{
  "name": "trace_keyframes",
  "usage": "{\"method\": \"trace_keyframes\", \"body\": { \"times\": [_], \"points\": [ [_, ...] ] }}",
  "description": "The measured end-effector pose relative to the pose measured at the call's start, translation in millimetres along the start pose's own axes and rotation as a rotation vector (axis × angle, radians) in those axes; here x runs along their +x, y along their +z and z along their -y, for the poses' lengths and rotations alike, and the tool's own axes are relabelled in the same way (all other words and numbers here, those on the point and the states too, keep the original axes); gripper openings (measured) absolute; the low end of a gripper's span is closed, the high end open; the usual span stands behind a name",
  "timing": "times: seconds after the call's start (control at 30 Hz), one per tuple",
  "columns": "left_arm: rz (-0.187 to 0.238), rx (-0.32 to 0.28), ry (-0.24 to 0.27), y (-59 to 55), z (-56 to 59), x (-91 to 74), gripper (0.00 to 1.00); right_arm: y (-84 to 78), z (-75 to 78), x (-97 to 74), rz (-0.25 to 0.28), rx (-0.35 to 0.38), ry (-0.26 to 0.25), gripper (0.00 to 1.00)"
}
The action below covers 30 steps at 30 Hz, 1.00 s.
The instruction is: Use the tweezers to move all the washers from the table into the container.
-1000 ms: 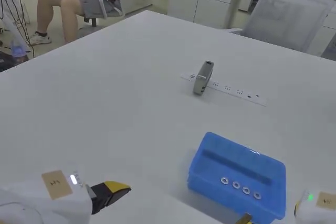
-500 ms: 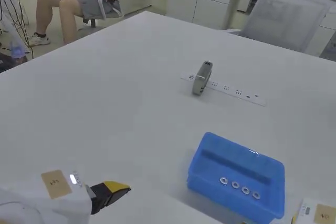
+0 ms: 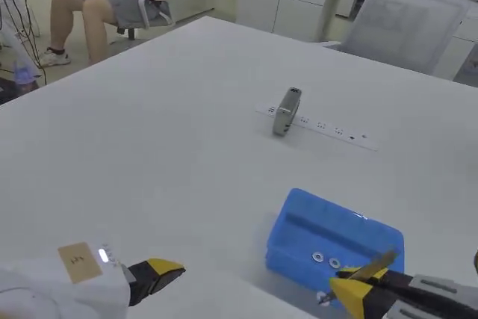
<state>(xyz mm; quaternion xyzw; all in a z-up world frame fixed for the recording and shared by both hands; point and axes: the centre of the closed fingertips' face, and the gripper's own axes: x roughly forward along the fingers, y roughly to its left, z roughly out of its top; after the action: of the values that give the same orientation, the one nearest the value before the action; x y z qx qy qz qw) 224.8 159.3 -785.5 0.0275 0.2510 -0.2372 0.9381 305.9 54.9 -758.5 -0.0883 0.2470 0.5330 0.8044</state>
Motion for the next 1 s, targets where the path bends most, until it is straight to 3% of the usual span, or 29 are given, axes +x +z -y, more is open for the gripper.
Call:
{"method": "trace_keyframes", "body": {
  "times": [0.1, 0.37, 1.0],
  "points": [
    [-0.001, 0.003, -0.001, -0.1, 0.2, 0.2, 0.49, 12.0, 11.3, 0.9, 0.023, 0.007, -0.020, 0.04],
    [0.004, -0.001, 0.006, 0.8, -1.1, -0.2, 0.49, 20.0, 37.1, 17.4, 0.012, 0.005, -0.062, 0.04],
    [0.004, 0.000, 0.006, 1.2, -0.2, -0.6, 0.49, 9.5, 48.5, 53.9, -0.059, -0.007, -0.034, 0.04]
  ]
}}
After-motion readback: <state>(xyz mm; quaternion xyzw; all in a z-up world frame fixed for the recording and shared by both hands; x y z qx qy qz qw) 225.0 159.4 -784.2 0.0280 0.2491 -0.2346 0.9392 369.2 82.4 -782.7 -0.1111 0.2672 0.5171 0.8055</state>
